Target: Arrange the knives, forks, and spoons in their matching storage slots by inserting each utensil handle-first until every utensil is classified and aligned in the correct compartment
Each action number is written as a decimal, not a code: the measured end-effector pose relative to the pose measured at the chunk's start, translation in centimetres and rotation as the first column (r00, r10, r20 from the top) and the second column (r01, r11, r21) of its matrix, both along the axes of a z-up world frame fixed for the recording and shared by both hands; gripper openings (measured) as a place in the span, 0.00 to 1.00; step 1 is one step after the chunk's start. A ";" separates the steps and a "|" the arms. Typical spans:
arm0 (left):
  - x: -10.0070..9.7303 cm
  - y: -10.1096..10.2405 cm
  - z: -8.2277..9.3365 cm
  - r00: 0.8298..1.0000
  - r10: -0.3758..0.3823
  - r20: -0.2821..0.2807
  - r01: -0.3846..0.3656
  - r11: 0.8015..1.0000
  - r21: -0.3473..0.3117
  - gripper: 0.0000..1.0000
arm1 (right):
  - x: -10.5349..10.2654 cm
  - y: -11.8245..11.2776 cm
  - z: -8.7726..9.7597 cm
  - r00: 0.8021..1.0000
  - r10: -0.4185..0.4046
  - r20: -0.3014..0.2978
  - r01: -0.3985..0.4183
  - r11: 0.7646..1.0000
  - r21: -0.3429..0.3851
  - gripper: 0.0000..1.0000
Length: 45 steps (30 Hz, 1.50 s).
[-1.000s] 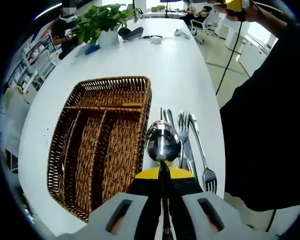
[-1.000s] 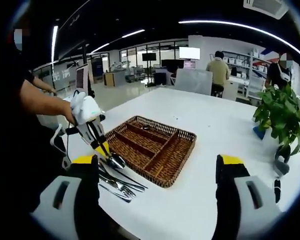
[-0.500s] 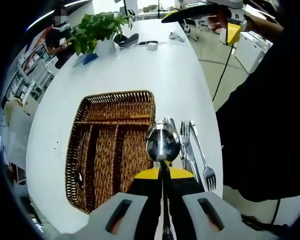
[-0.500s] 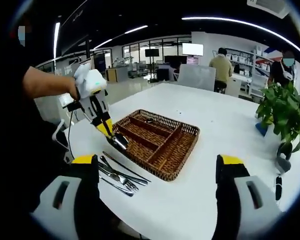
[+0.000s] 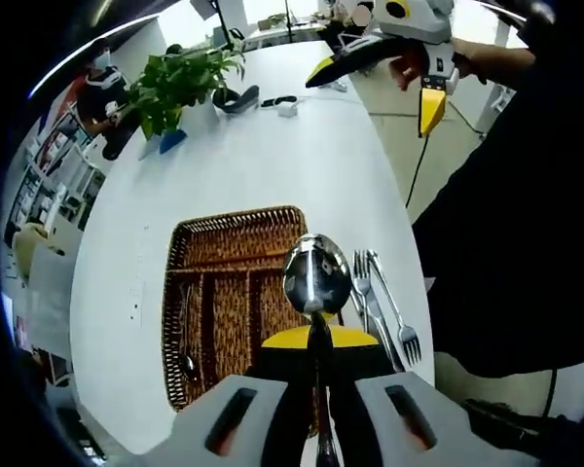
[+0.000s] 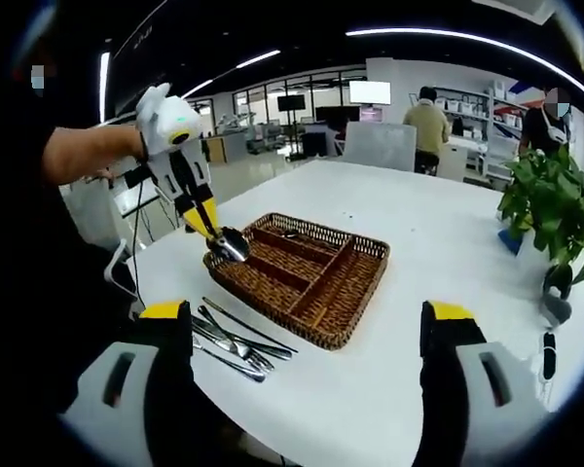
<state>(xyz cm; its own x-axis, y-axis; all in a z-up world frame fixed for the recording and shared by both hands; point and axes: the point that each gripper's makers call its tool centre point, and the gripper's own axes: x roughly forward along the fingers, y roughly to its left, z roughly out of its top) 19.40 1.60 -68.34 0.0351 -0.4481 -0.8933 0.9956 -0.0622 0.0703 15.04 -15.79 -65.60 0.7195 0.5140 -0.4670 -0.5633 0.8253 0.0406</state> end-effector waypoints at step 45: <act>5.4 0.1 1.7 0.997 -0.041 0.067 0.041 0.999 0.005 0.01 | -0.1 0.2 1.1 0.997 -0.075 0.014 0.074 0.997 0.034 1.00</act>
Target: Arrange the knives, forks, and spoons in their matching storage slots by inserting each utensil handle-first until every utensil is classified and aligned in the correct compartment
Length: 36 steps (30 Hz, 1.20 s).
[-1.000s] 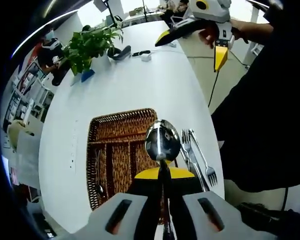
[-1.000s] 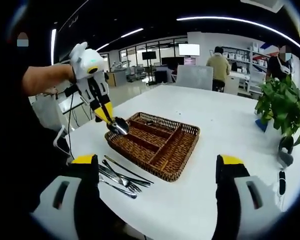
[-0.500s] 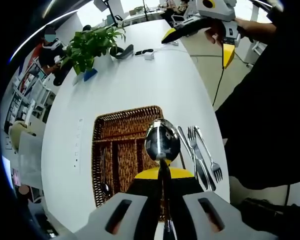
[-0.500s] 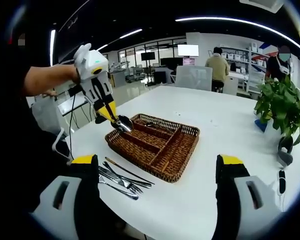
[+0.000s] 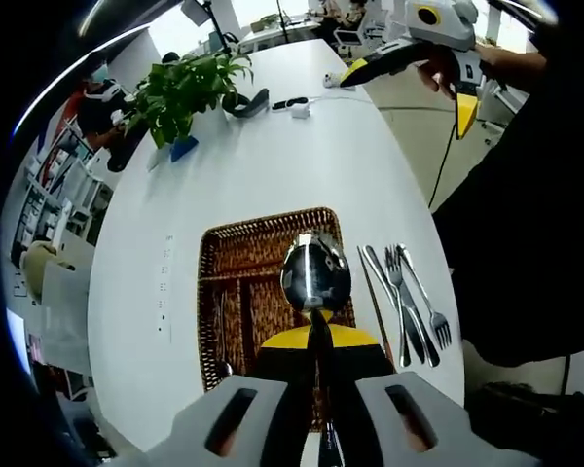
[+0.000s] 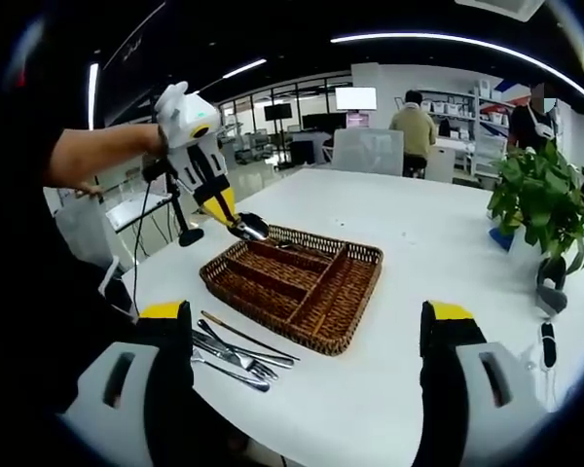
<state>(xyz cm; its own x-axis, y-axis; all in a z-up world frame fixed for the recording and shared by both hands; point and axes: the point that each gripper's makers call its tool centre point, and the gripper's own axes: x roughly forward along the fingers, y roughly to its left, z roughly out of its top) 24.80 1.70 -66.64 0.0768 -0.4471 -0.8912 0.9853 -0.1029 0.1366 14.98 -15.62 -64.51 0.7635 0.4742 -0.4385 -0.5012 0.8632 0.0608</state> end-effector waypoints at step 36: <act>5.8 -1.1 1.6 0.998 -0.055 0.043 0.054 0.998 0.008 0.01 | -0.7 -0.2 -0.2 0.998 -0.062 -0.010 0.062 0.998 0.008 1.00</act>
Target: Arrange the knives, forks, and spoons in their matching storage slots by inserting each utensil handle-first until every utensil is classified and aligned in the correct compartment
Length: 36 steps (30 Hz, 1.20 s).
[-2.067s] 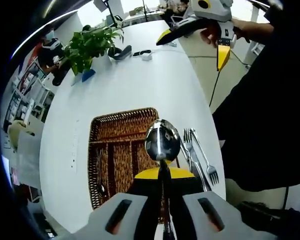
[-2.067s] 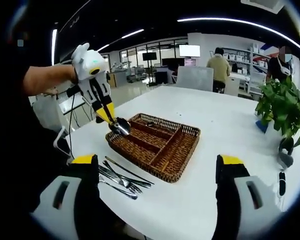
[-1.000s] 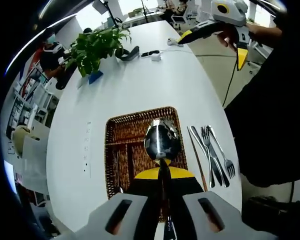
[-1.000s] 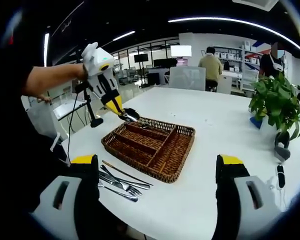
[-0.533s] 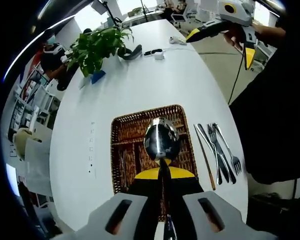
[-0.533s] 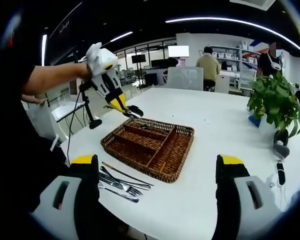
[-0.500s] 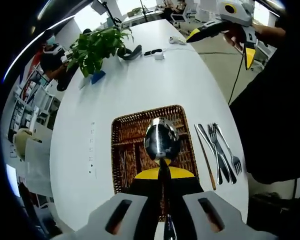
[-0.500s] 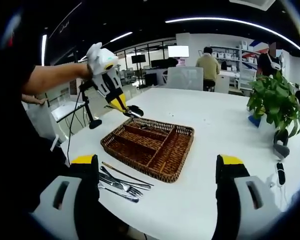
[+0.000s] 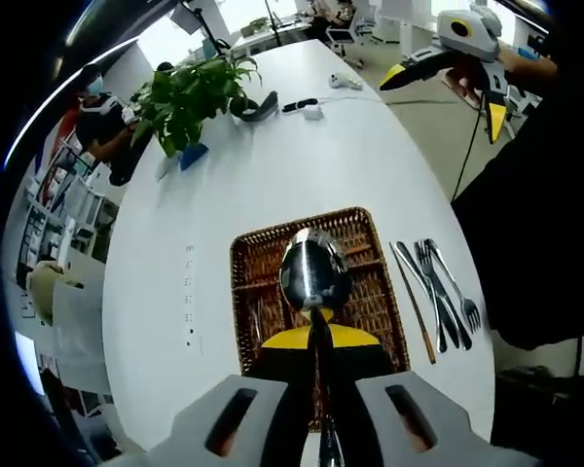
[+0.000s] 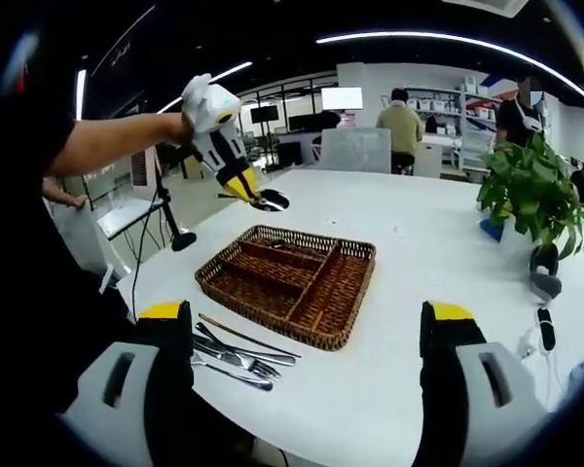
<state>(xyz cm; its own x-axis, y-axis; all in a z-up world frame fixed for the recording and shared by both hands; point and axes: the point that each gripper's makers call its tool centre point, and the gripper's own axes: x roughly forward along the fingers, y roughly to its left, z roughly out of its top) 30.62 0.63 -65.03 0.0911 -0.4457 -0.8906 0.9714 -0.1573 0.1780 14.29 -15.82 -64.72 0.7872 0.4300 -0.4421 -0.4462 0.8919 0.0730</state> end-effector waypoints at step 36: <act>8.1 0.0 0.4 1.000 0.011 0.030 -0.011 1.000 0.009 0.02 | 0.8 0.3 -0.4 1.000 -0.020 -0.018 0.020 1.000 -0.009 1.00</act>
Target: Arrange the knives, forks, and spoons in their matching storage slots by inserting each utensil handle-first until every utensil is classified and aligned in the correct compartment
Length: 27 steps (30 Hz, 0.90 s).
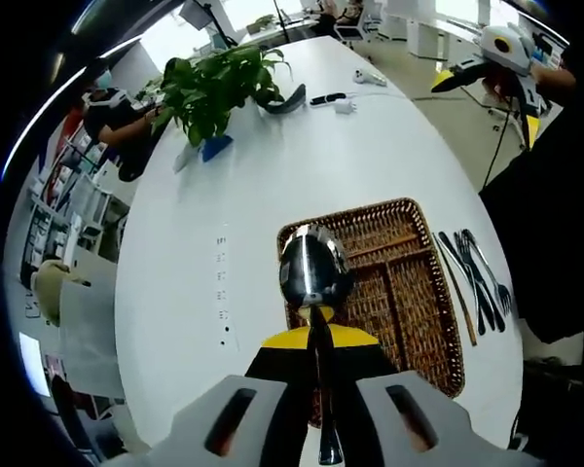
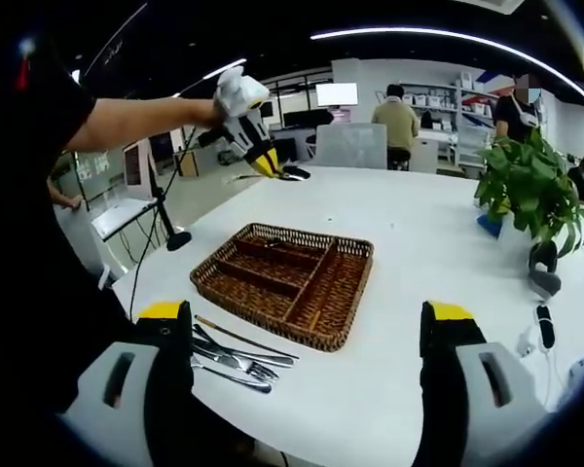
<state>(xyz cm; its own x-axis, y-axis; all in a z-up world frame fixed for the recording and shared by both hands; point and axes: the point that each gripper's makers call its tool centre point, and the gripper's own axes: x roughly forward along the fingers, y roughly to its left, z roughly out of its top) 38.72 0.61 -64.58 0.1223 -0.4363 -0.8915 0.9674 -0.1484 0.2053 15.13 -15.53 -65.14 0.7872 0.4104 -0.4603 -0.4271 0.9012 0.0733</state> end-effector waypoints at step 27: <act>2.0 0.7 -2.5 1.000 0.012 -0.023 -0.012 1.000 0.010 0.01 | 2.0 0.2 3.2 0.998 -0.016 0.061 0.014 1.000 0.024 1.00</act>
